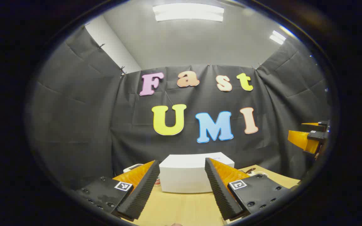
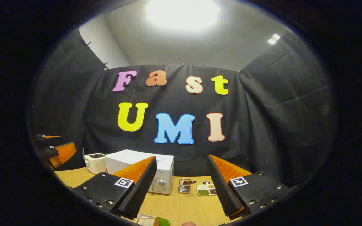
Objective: Open the microwave oven with the left hand, put the food in, and close the microwave oven.
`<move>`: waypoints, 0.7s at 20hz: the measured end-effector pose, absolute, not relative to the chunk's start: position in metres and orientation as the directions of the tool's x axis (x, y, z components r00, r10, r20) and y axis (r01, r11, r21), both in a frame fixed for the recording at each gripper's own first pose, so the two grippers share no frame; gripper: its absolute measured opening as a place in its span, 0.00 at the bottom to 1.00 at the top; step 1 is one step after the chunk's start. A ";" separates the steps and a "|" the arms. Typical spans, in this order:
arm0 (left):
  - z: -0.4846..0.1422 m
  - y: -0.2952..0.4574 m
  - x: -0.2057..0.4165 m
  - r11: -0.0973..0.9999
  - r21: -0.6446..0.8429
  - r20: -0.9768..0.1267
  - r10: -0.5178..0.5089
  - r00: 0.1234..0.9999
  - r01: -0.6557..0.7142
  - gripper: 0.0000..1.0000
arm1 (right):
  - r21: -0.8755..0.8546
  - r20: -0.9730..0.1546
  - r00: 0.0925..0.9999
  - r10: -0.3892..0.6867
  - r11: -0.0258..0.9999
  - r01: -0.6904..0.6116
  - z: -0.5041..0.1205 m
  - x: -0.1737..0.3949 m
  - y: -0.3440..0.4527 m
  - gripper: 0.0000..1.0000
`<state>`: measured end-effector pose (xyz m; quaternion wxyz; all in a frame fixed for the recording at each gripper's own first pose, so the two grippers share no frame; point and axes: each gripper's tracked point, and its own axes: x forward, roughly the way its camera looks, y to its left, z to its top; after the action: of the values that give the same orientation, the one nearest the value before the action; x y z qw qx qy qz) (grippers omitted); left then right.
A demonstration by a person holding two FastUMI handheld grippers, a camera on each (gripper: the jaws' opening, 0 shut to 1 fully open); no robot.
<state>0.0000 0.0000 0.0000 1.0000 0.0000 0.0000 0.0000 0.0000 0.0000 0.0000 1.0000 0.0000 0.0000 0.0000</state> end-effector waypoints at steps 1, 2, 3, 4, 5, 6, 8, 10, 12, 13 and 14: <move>-0.001 0.000 0.000 1.000 -0.001 -0.002 0.000 1.000 0.000 0.96 | -0.001 0.002 1.000 0.001 1.000 -0.001 0.001 0.000 0.000 0.96; -0.002 -0.001 0.000 1.000 -0.003 -0.004 -0.003 1.000 0.003 0.96 | -0.002 0.005 1.000 0.000 1.000 0.000 0.003 0.000 0.000 0.96; -0.001 -0.001 -0.001 1.000 -0.004 -0.003 -0.004 1.000 0.004 0.95 | -0.003 0.007 1.000 0.001 1.000 -0.001 0.004 0.000 0.000 0.96; -0.001 -0.001 -0.002 1.000 -0.001 -0.005 -0.003 1.000 0.003 0.96 | -0.004 0.009 1.000 0.001 1.000 -0.001 0.004 0.000 0.000 0.96; -0.001 -0.001 -0.003 1.000 0.002 -0.005 -0.003 1.000 0.003 0.96 | -0.007 0.008 1.000 0.001 1.000 -0.001 0.004 0.000 0.000 0.96; 0.000 -0.002 -0.003 1.000 0.002 -0.004 -0.004 1.000 0.004 0.95 | -0.007 0.008 1.000 0.001 1.000 -0.001 0.003 0.000 0.000 0.96; 0.001 -0.006 -0.004 1.000 -0.003 -0.003 -0.012 1.000 0.012 0.96 | -0.003 0.012 1.000 0.001 1.000 -0.001 0.006 -0.002 -0.002 0.96; 0.002 -0.007 -0.007 1.000 -0.001 -0.003 -0.012 1.000 0.012 0.97 | -0.004 0.013 1.000 0.004 1.000 -0.004 0.005 -0.004 -0.002 0.96; 0.000 -0.009 -0.009 1.000 0.006 -0.003 -0.008 1.000 0.008 0.96 | -0.005 0.013 1.000 0.008 1.000 -0.008 0.004 -0.005 -0.004 0.96; 0.001 -0.012 -0.009 1.000 0.011 -0.002 -0.008 1.000 0.008 0.96 | -0.004 0.012 1.000 0.011 1.000 -0.011 0.004 -0.005 -0.005 0.96; 0.003 -0.014 -0.010 1.000 0.014 0.000 -0.006 1.000 0.006 0.96 | -0.004 0.012 1.000 0.013 1.000 -0.013 0.003 -0.006 -0.007 0.96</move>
<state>-0.0099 -0.0142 0.0029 1.0000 0.0072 -0.0002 -0.0030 -0.0064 -0.0074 0.0029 1.0000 -0.0017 -0.0062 0.0064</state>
